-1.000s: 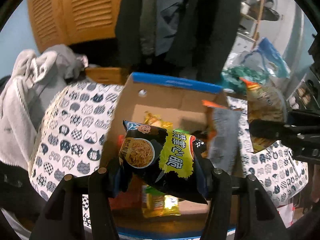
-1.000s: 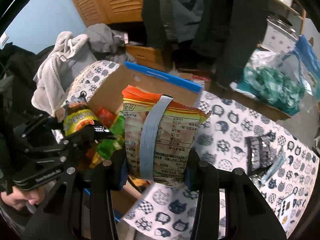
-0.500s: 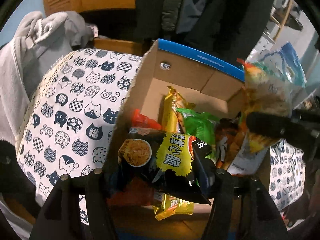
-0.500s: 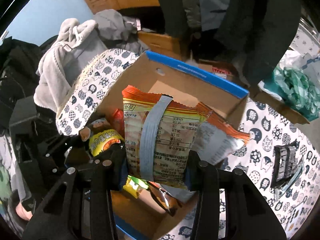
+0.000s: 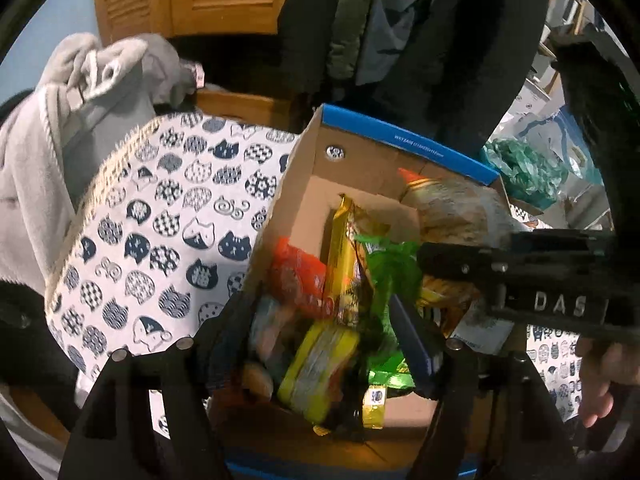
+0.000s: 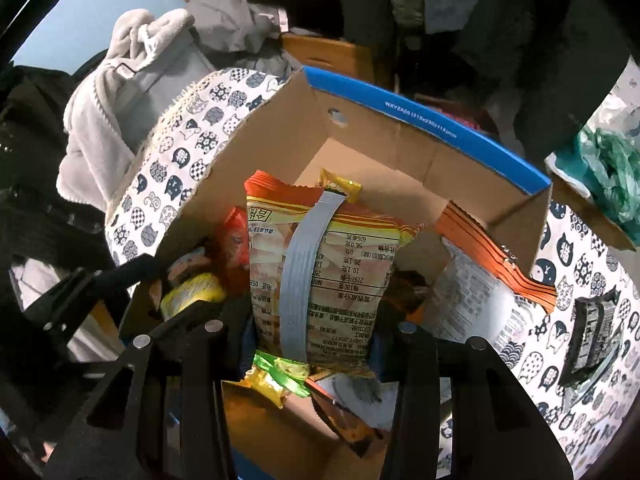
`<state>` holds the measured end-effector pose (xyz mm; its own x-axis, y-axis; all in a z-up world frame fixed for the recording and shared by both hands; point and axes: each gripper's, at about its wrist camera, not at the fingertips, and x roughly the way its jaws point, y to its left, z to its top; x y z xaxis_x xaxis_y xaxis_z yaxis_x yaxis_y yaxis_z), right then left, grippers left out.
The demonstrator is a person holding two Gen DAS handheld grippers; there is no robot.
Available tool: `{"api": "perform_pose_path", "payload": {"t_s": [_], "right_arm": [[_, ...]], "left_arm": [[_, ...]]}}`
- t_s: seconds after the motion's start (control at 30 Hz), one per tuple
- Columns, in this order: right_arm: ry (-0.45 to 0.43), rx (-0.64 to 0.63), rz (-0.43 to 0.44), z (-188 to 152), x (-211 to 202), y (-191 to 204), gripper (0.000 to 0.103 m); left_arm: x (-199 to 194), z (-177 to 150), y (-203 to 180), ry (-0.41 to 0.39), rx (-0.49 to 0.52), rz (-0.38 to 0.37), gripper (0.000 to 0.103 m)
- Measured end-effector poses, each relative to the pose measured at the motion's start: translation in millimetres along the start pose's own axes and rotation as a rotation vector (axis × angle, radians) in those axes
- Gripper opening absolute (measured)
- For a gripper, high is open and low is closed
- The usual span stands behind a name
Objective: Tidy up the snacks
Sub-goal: 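Carry the noodle bag and cracker pack into the box and open both tools, then withdraw both tools from the box toward the black bag and silver bar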
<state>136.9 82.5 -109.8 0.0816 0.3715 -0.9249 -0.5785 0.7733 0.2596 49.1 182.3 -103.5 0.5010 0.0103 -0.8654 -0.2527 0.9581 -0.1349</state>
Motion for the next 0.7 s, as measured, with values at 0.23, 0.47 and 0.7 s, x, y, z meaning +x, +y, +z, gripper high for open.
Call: {"api": "perform_pose_path", "payload": {"t_s": [0.23, 0.47, 0.7], "right_arm": [[-0.067, 0.034, 0.012, 7.6, -24.6, -2.6, 0.064], [-0.123, 0.029, -0.012, -2.4, -55.5, -4.7, 0.065], [-0.198, 0.044, -0.093, -23.6, -98.4, -26.1, 0.073]], "left_arm": [[-8.3, 0.2, -10.1, -0.018, 0.025, -0.016, 0.073], [-21.8, 3.1, -28.7, -0.063, 0.049, -0.057, 0.074], [-26.2, 3.1, -45.5, -0.073, 0.051, -0.087, 0.074]]}}
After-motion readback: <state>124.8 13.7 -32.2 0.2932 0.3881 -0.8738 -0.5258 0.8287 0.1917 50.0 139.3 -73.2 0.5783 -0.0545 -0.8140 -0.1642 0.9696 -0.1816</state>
